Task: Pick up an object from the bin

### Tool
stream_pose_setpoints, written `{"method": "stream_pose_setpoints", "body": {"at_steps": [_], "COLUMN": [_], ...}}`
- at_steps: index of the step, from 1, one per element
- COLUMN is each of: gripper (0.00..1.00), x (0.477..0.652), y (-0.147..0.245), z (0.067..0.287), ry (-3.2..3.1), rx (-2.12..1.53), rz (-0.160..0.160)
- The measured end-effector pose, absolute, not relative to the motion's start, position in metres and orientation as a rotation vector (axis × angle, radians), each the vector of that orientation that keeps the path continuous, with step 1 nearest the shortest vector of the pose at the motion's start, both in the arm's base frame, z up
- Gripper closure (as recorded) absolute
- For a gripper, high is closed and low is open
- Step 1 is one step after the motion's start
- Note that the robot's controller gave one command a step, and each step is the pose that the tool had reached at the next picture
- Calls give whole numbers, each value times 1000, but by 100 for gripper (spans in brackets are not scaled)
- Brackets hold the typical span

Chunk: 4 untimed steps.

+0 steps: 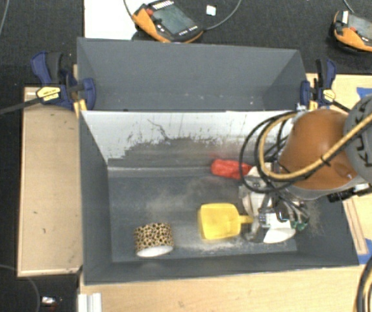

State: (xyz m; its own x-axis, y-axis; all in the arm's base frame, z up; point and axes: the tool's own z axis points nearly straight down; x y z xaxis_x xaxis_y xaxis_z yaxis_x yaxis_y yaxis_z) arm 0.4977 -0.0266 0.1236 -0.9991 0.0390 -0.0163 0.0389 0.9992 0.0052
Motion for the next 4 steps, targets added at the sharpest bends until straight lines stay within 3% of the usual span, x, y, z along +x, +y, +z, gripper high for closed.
{"method": "stream_pose_setpoints", "body": {"at_steps": [1,2,3,4], "gripper": [0,0,100,100], "x": [501,480,504,504], "y": [-24,-90,-70,-70], "z": [79,70,70,70], "ry": [3143,3122,3132,3133], "rx": [28,101,-98,-97], "rz": [6,8,12,12]}}
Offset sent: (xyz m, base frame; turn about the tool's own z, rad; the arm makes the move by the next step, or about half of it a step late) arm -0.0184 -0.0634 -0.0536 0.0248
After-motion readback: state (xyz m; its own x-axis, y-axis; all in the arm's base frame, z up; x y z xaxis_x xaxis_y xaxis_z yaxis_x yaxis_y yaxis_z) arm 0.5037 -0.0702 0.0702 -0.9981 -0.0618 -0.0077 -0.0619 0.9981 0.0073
